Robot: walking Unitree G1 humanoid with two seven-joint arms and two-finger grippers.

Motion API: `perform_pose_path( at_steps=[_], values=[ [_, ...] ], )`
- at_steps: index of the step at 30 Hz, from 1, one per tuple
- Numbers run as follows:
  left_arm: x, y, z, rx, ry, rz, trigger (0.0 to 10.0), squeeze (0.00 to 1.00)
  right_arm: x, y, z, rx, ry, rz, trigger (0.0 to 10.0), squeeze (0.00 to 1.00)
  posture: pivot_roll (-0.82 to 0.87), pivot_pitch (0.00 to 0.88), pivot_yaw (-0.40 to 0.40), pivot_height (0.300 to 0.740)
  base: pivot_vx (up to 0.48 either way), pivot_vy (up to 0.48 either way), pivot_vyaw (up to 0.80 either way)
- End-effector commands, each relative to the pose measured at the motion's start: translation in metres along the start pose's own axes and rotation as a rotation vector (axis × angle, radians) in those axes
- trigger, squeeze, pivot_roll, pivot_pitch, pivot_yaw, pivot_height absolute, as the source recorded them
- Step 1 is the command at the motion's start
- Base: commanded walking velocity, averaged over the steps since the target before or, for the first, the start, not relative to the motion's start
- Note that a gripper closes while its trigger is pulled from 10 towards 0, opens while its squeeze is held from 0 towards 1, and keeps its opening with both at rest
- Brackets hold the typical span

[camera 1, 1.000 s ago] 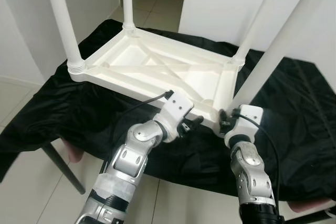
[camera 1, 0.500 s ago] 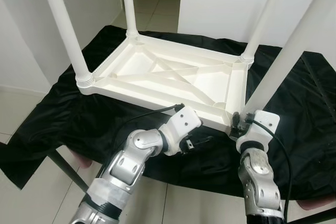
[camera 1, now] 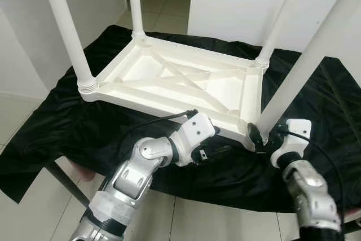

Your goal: Building children table

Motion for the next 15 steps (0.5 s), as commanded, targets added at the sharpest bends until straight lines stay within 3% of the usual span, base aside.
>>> perform_pose_path(
  at_steps=[1,13,14,15],
  values=[
    [0.003,-0.003,0.003,0.004,0.028,0.011,10.0,0.0,-0.003,-0.001,0.007,-0.006,0.078,-0.004,10.0,0.0,-0.06,0.0,-0.098,0.74,0.0,0.0,0.0],
    [0.003,-0.006,-0.005,0.035,0.049,0.028,10.0,0.0,-0.023,0.002,0.021,0.073,0.372,0.078,10.0,0.0,-0.01,0.0,-0.112,0.74,0.0,0.0,0.0],
    [0.002,-0.005,-0.005,0.037,0.054,0.025,10.0,0.0,-0.026,-0.001,0.021,0.068,0.389,0.095,6.7,0.0,-0.01,0.0,-0.106,0.74,0.0,0.0,0.0],
    [0.002,-0.005,-0.005,0.037,0.054,0.025,10.0,0.0,-0.026,-0.001,0.021,0.068,0.389,0.095,6.7,0.0,-0.01,0.0,-0.106,0.74,0.0,0.0,0.0]
  ],
)
Point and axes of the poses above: a point about 5 cm out from each wrist's last joint towards the gripper, its own x axis pointing back from the gripper into the wrist, its own y axis along the axis of the wrist's last joint, z = x × y, the point moved 6 cm from there along -x, pointing out of the wrist towards the gripper, and after that the axes turned 5 degrees about -x, right-handed, at the moved point
